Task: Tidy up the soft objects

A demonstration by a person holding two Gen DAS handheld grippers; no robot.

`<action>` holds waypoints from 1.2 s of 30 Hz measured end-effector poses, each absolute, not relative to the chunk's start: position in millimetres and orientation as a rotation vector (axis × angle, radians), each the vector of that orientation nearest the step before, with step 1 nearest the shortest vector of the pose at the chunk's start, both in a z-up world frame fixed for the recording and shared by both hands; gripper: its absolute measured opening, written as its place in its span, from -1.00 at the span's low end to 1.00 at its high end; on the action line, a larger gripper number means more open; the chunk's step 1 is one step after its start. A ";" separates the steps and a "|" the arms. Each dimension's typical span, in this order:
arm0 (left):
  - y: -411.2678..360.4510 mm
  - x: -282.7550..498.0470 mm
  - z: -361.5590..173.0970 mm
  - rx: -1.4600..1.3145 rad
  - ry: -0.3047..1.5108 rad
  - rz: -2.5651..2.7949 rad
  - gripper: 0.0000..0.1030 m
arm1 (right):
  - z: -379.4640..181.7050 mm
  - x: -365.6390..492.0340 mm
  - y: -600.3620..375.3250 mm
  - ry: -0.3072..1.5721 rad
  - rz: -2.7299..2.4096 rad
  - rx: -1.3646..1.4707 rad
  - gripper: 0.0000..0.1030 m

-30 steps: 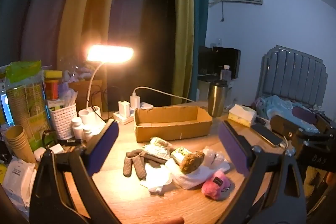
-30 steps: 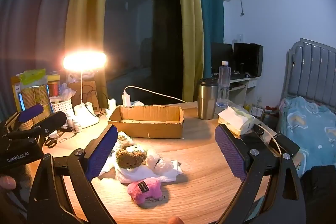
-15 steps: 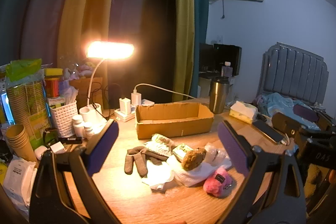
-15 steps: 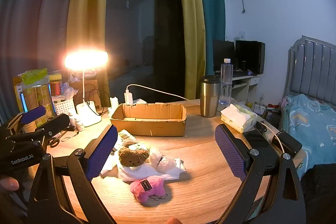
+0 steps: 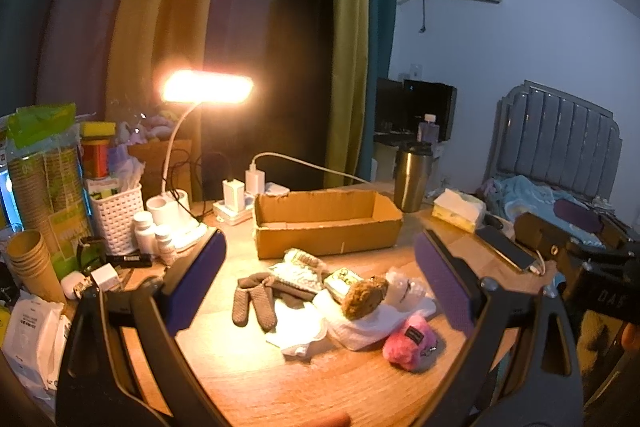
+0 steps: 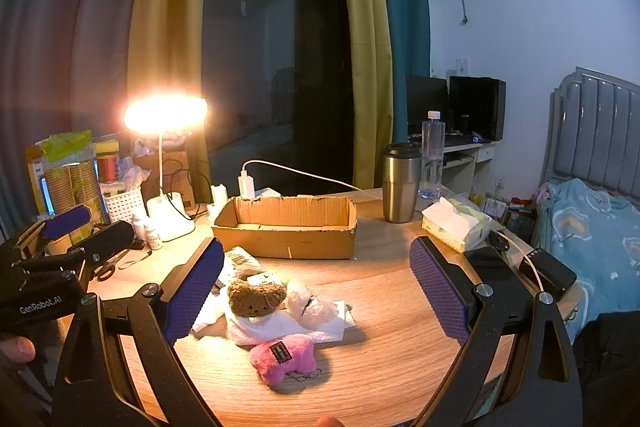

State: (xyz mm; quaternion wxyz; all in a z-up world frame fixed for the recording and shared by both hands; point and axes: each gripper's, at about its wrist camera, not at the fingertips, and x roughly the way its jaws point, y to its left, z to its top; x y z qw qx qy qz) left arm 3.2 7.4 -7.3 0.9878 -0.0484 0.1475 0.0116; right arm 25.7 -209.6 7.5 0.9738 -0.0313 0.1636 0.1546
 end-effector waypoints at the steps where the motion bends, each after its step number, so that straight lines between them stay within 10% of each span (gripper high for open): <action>1: 7.5 3.9 -7.4 -0.100 0.302 0.020 0.87 | 7.6 25.8 -209.7 0.331 0.312 -0.063 0.86; 36: 5.9 -3.6 -5.1 -0.099 0.277 0.018 0.87 | 5.0 22.4 -206.6 0.345 0.323 -0.062 0.86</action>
